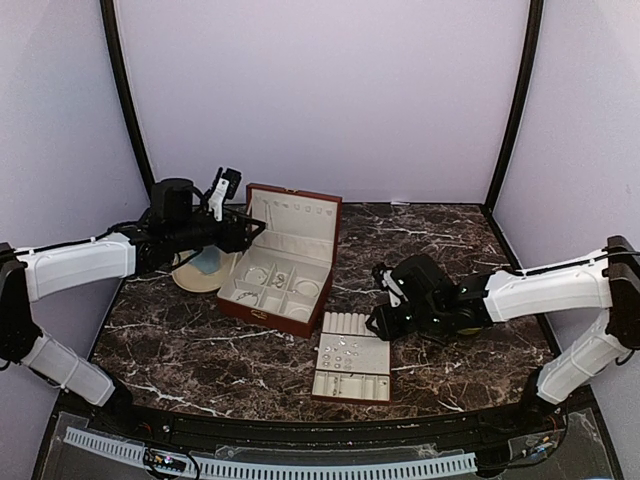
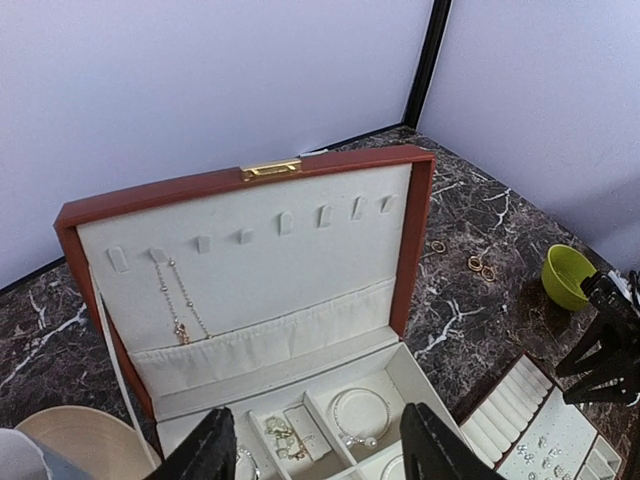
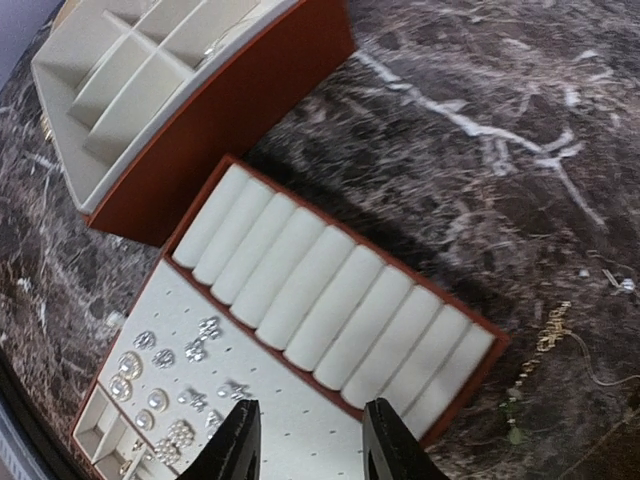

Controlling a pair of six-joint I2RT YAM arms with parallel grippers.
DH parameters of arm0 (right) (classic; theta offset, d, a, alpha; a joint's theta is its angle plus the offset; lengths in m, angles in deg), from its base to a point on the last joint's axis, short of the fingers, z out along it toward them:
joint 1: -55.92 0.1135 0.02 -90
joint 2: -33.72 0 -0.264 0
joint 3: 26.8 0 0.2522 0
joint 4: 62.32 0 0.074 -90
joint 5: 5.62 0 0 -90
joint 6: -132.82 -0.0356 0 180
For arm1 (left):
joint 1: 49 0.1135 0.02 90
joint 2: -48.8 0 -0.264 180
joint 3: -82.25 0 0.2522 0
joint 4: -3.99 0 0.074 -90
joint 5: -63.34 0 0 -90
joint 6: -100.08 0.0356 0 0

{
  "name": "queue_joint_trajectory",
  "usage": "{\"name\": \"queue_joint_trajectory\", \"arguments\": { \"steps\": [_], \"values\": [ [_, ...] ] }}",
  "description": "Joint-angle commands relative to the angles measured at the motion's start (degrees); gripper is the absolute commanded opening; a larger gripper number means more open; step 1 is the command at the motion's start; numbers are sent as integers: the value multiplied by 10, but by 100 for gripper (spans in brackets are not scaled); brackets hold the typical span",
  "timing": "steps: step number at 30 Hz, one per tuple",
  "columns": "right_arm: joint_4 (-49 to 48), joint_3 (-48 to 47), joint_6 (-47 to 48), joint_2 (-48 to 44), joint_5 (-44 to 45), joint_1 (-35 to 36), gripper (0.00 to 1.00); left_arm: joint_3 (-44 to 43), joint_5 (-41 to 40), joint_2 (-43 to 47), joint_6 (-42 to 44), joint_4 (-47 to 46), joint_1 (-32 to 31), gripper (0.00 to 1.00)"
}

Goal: Organize the mixed jewelry
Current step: Pick up the earring from the center of the board.

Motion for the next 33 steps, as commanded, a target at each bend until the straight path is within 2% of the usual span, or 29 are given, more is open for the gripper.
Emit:
{"name": "queue_joint_trajectory", "arguments": {
  "steps": [1, 8, 13, 18, 29, 33],
  "values": [
    [51, -24, -3, -37, 59, -45, 37, -5, -41, 31, -12, 12, 12, 60],
    [106, -55, 21, -21, 85, -129, 37, -44, -54, 55, -37, 87, 56, 65],
    [115, -77, 9, 23, 86, -169, 34, -22, -86, 102, -41, 83, 81, 68],
    [101, -86, -15, 61, 80, -183, 32, 12, -118, 123, -24, 62, 82, 70],
    [101, -101, -51, 121, 104, -186, 28, 11, -113, 135, -15, 72, 83, 70],
    [103, -109, -51, 139, 110, -186, 23, 12, -109, 136, -17, 72, 83, 70]
  ]
}}
